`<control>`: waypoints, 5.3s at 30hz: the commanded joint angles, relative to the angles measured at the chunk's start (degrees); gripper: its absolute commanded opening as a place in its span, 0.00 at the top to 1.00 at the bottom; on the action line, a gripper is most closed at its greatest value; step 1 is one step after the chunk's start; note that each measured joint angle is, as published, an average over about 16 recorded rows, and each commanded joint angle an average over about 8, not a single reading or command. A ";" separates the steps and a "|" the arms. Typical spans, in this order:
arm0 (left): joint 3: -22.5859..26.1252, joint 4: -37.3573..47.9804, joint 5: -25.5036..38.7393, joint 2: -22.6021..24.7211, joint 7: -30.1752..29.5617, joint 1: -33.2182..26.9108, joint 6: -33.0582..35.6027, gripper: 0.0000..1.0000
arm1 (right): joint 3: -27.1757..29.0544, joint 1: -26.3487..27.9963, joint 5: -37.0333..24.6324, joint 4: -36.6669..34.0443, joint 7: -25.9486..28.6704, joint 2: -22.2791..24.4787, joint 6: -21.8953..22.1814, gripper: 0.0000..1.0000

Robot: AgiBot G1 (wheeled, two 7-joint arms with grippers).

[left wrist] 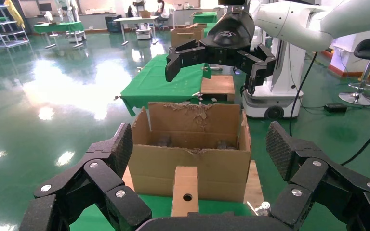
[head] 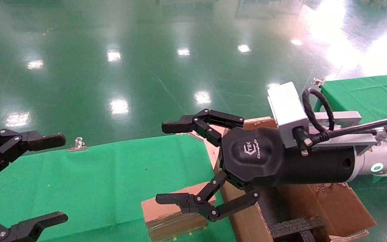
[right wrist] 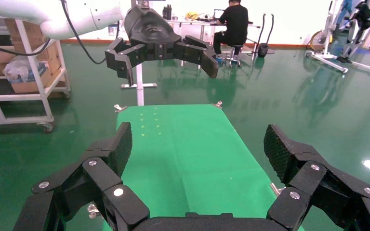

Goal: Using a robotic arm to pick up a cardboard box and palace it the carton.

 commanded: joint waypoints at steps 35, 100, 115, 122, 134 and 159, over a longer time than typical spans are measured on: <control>0.00 0.01 0.00 0.00 0.00 -0.01 0.00 1.00 | -7.21 8.06 -13.65 -0.44 1.72 -1.08 -3.76 0.00; 0.02 0.02 -0.03 -0.01 0.02 0.00 -0.02 0.00 | -34.06 28.57 -52.71 -11.04 -7.31 -20.60 -3.65 1.00; 0.02 0.02 -0.03 -0.01 0.02 0.00 -0.02 0.00 | -33.93 28.80 -52.44 -11.28 -7.44 -20.48 -3.49 1.00; 0.02 0.03 -0.03 -0.01 0.02 0.00 -0.02 0.00 | -33.82 33.20 -51.01 -14.29 -9.53 -20.40 -4.35 1.00; 0.03 0.03 -0.04 -0.01 0.02 0.00 -0.02 0.00 | -40.14 50.76 -42.60 -24.84 -16.45 -17.96 -5.99 1.00; 0.04 0.03 -0.04 -0.02 0.03 -0.01 -0.03 0.00 | -62.95 67.92 -27.56 -39.39 -24.42 -12.38 -5.95 1.00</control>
